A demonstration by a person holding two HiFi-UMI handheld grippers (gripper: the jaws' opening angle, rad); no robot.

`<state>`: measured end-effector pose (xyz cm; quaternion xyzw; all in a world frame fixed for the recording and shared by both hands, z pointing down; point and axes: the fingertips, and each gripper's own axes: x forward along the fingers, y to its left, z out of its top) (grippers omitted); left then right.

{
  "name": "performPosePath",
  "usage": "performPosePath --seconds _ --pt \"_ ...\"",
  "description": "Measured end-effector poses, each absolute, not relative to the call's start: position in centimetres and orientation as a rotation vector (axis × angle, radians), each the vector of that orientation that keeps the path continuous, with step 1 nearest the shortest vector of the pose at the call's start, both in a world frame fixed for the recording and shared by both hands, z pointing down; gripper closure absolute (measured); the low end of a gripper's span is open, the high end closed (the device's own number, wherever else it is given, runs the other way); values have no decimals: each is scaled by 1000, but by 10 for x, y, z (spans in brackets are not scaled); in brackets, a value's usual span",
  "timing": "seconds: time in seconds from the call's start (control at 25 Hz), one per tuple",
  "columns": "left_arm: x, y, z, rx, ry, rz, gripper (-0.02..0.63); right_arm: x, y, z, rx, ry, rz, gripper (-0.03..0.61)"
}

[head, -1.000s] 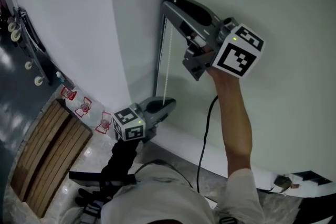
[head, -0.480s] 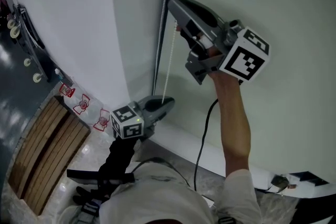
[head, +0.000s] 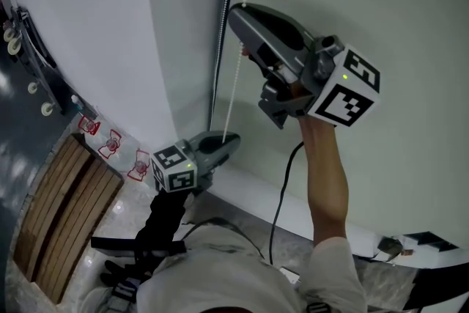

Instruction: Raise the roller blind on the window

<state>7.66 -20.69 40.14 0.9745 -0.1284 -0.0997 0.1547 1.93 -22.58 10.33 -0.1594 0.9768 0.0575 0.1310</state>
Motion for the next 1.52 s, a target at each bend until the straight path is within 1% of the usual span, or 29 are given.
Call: performPosePath --seconds 0.52,1.12,1.24,1.36,1.44,1.48,1.52 --pt "77 -203 398 2795 -355 -285 615 19 -215 174 -541 2925 122 565" --pt "71 -205 399 2791 -364 -300 615 3 -207 287 -522 3077 -131 565" --pt "74 -207 401 2805 -379 -254 616 5 -207 311 -523 3120 -199 565" --pt "75 -208 405 2806 -383 -234 615 12 -210 316 -534 3087 -237 565" --pt "73 -208 404 2799 -374 -257 615 15 -212 312 -556 3071 -200 561" --pt "73 -207 403 2804 -374 -260 615 15 -213 312 -562 3078 -179 555" --pt "73 -207 402 2809 -374 -261 615 15 -214 310 -557 3083 -169 499"
